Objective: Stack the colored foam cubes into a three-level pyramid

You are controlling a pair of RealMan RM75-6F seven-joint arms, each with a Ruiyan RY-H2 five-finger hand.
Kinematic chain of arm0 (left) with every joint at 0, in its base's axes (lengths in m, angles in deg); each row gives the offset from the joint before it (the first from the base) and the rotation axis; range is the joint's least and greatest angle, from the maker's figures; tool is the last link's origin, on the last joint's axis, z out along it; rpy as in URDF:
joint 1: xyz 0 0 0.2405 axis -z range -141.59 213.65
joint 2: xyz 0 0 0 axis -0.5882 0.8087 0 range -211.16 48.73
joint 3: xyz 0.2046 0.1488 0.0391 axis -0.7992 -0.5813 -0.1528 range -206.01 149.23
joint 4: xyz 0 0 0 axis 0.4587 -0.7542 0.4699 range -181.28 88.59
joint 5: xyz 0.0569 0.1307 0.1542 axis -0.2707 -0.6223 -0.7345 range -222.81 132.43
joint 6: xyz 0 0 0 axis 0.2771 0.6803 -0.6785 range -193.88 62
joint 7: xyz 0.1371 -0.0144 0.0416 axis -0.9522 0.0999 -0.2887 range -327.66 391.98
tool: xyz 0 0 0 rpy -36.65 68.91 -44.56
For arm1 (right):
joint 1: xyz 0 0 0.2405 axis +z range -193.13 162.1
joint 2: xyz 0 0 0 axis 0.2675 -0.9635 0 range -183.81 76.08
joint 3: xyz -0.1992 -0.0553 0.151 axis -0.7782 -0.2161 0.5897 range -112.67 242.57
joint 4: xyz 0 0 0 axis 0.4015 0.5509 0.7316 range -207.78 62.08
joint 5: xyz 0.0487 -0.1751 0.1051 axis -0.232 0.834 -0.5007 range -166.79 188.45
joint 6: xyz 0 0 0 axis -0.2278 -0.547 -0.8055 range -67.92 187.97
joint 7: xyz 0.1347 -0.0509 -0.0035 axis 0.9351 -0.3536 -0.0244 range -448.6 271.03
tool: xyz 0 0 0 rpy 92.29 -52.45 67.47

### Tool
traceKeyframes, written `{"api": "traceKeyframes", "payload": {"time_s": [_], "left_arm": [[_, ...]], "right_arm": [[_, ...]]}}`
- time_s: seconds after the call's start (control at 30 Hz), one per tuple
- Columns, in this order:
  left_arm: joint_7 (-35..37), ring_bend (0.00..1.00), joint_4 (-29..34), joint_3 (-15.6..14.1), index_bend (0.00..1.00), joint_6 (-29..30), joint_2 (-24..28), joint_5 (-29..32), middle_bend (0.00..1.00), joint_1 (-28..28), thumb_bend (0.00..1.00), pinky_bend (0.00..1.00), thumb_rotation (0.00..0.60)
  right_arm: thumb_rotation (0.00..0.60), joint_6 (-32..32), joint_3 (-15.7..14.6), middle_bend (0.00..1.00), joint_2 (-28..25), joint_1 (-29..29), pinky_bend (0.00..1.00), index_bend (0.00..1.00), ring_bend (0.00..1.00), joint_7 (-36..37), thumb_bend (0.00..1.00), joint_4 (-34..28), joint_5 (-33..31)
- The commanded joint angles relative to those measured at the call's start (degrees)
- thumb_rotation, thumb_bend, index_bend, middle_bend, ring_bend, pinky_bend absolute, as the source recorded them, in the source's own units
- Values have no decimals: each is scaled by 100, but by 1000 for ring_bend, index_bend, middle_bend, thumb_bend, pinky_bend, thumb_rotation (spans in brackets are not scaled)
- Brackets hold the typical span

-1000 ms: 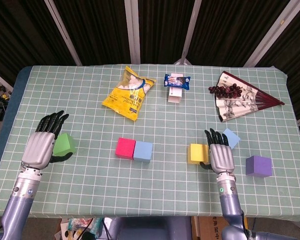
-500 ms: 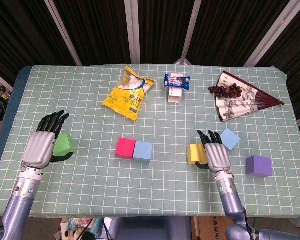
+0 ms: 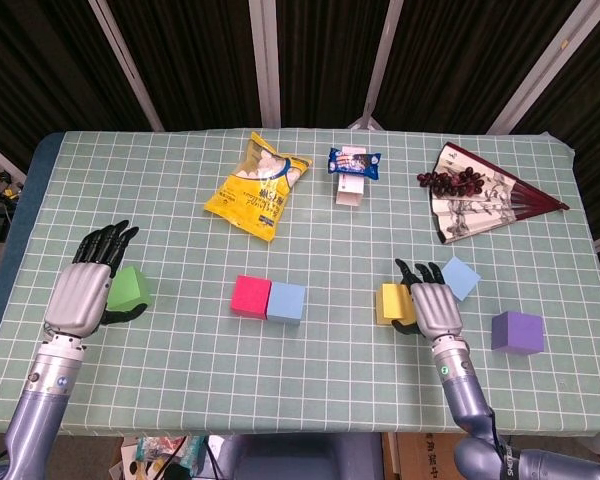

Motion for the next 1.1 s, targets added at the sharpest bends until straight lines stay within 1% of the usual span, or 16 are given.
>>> {"api": "traceKeyframes", "payload": {"time_s": [0.03,0.23,0.5,0.63,0.87,1.1], "left_arm": [[2,0,-1,9,0,-5,-4,8,0,-5,106,0,600],[-12,0,-3,28,0,-17,-13,1,0,-15,106,0,600],[-7,0,10,51,0,-18,-11,-20,0,-33,106,0,600],[-11,0,23,49,0,-31,-7,-38,0,-41,106,0,600],[12,0,35,69,0,-40,7,-45,0,-55,106,0,600],[46,0,31,97,0,-70,21,-17,0,-59,105,0,600]], "right_arm": [[600,3,-15,417,-3,7,0,0,173,24,267,5,25],[600,3,-98,442,-18,16,0,0,189,75,271,-99,188],[600,-103,-187,444,-68,11,0,0,189,10,271,-577,373],[600,-184,-254,444,-21,26,0,0,188,-203,271,-777,363],[600,-315,-264,444,282,96,0,0,188,-537,272,-788,173],[600,-446,-187,446,674,227,0,0,189,-808,271,-660,99]]}}
